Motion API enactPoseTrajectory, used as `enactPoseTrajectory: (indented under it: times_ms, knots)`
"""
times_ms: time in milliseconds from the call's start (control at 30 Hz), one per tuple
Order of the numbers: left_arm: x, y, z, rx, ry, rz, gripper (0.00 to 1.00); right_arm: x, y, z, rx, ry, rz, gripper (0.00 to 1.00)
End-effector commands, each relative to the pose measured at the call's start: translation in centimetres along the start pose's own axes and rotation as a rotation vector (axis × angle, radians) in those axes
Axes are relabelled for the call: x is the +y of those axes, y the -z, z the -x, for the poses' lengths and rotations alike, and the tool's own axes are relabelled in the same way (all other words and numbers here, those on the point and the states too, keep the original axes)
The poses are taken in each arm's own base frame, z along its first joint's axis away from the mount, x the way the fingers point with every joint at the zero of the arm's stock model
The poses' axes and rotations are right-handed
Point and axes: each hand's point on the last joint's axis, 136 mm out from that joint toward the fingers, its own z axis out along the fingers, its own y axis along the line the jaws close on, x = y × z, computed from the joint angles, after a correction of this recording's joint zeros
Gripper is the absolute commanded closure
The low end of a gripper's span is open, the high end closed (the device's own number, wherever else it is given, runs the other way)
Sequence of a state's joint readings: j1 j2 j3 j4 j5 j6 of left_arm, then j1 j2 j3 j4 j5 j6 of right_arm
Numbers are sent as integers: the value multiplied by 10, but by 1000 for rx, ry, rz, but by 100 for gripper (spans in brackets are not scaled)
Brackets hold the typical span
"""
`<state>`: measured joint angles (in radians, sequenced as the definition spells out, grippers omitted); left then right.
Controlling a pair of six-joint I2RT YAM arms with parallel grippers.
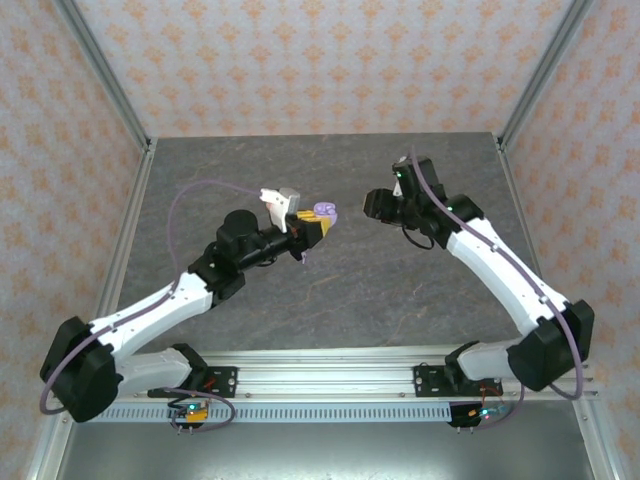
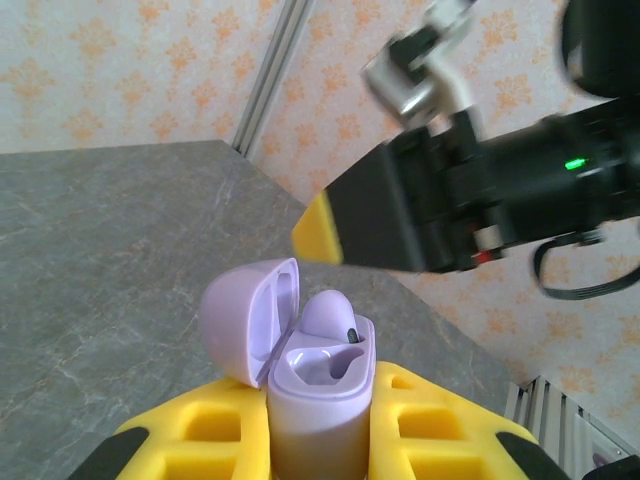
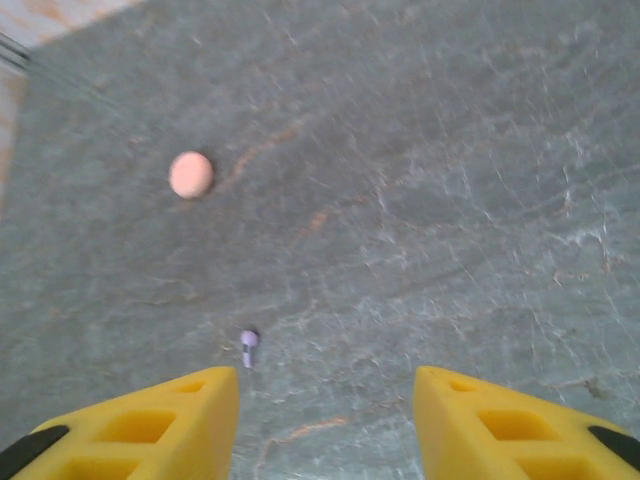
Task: Insert the wireless bluetooth earbuds into the charging case
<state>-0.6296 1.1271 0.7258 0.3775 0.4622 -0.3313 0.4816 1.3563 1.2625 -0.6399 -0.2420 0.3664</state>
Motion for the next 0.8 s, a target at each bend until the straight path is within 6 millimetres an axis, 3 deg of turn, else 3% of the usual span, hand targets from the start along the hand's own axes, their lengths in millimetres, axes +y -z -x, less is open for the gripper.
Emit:
enactPoseTrajectory:
  times_ms: [0, 367, 767]
  knots:
    - [2, 16, -7, 19, -57, 42, 83, -3, -24, -24, 130, -14, -12, 53]
    - [-3, 44, 3, -1, -60, 76, 82, 26, -101, -77, 328, -31, 36, 56]
    - [-4, 52, 8, -13, -72, 93, 82, 76, -151, -122, 422, 28, 30, 68]
